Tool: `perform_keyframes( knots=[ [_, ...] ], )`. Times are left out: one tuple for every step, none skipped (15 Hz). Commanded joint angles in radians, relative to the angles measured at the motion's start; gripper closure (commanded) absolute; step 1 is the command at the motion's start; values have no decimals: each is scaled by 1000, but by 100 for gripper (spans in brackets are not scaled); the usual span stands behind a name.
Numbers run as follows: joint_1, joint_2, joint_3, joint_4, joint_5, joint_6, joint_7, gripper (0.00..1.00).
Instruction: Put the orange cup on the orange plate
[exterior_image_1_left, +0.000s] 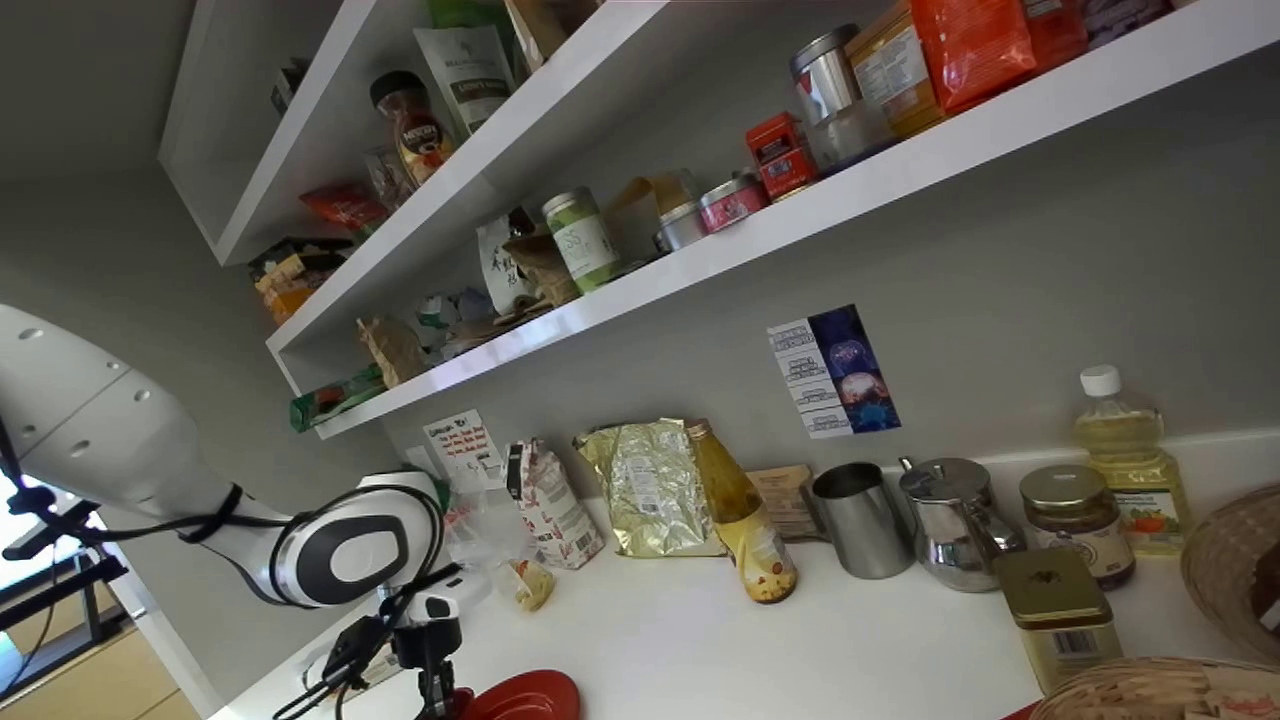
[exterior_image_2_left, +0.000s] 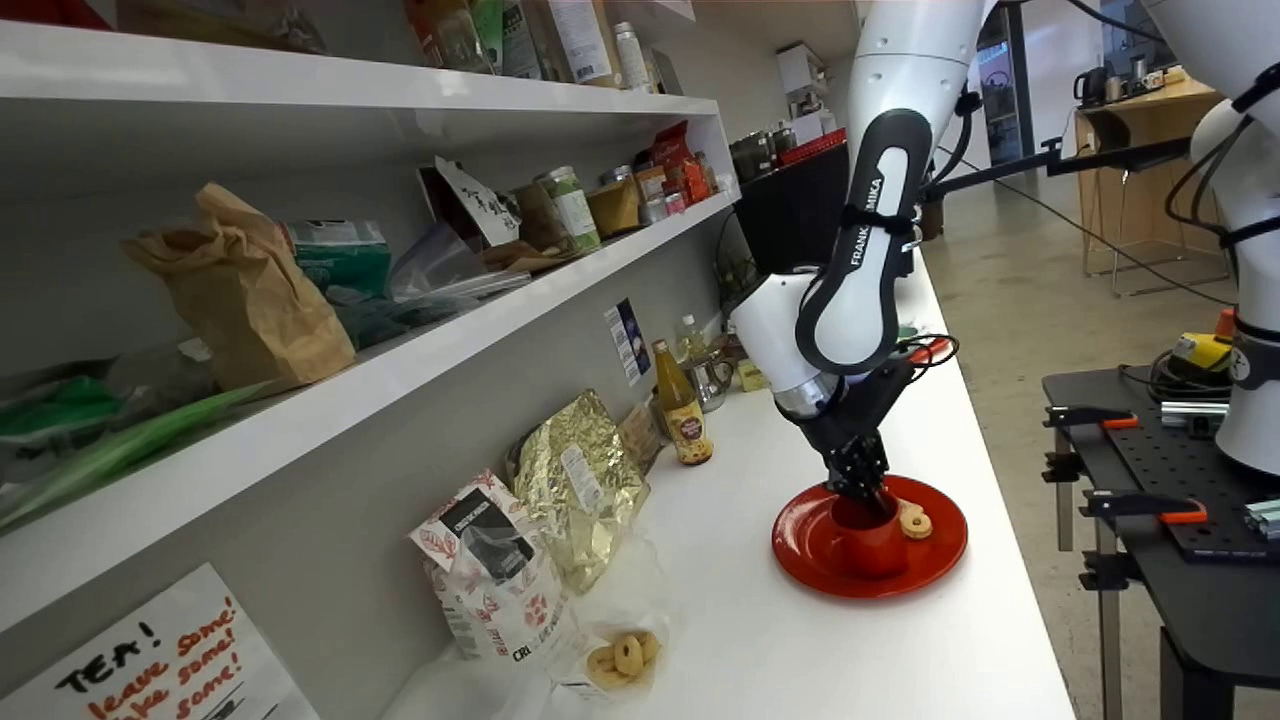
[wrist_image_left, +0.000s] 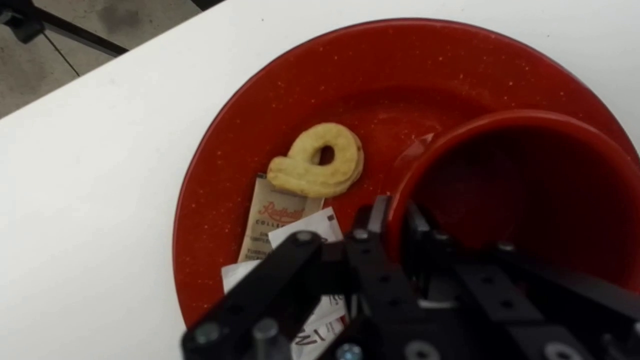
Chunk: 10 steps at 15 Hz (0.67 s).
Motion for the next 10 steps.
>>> perform_keyframes(
  knots=[
    [12,2,-12,2,7,-3,-6,86],
    [13,5,-12,2,8,-3,-6,79],
    [13,7,-12,2,8,-3,-6,72],
    [13,9,-12,2,8,-3,-6,46],
    [12,5,-10,0,11,-5,-10,45],
    [18,-13,-7,-17,-4,0,-22,39],
    [14,9,-12,2,8,-3,-10,57],
    [16,9,-11,2,7,-3,-11,50],
    [18,8,-11,2,7,-3,-11,42],
    [20,8,-10,2,7,-3,-11,39]
  ],
)
